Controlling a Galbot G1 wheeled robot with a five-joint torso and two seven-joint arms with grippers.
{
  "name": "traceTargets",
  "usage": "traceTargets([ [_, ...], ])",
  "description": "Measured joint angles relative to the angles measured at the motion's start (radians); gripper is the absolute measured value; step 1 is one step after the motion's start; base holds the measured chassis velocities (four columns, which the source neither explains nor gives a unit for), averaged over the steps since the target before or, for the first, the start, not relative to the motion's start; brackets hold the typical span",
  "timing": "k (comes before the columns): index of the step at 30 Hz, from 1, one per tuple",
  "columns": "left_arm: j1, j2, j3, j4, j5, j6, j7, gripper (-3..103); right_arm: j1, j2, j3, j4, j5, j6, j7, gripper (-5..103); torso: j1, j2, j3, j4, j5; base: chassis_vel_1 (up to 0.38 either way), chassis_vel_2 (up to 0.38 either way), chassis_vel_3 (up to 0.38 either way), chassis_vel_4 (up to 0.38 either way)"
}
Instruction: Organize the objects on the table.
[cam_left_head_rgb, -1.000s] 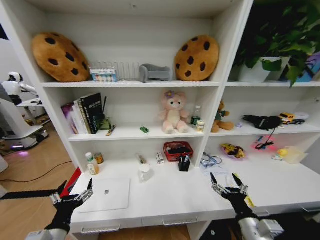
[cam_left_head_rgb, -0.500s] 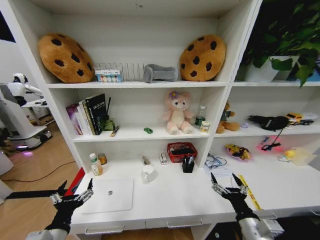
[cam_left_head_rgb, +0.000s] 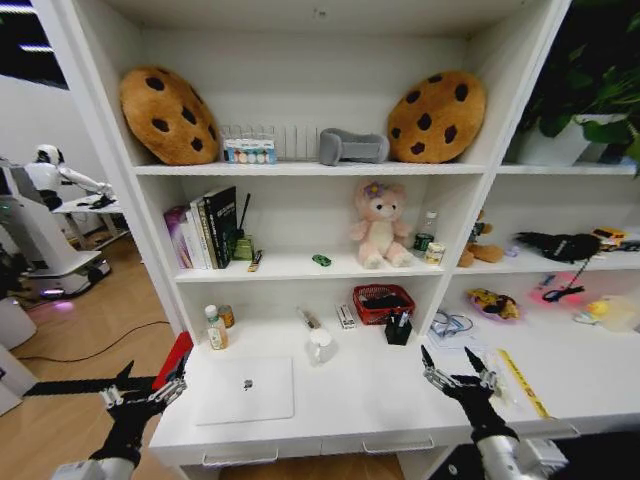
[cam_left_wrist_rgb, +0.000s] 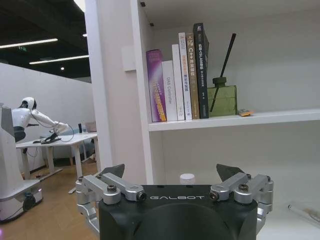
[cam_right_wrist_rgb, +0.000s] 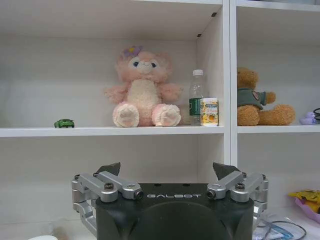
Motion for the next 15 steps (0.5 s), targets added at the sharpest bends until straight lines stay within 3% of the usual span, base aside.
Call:
traceTargets([
  [15, 0.0, 0.0, 0.0, 0.0, 0.0, 0.0, 0.0, 100, 0.0, 0.0, 0.0, 0.0, 0.0, 0.0, 0.0, 100, 0.0, 0.0, 0.0, 0.0, 0.0003, -0.017, -0.025, 0.005, 0.022],
])
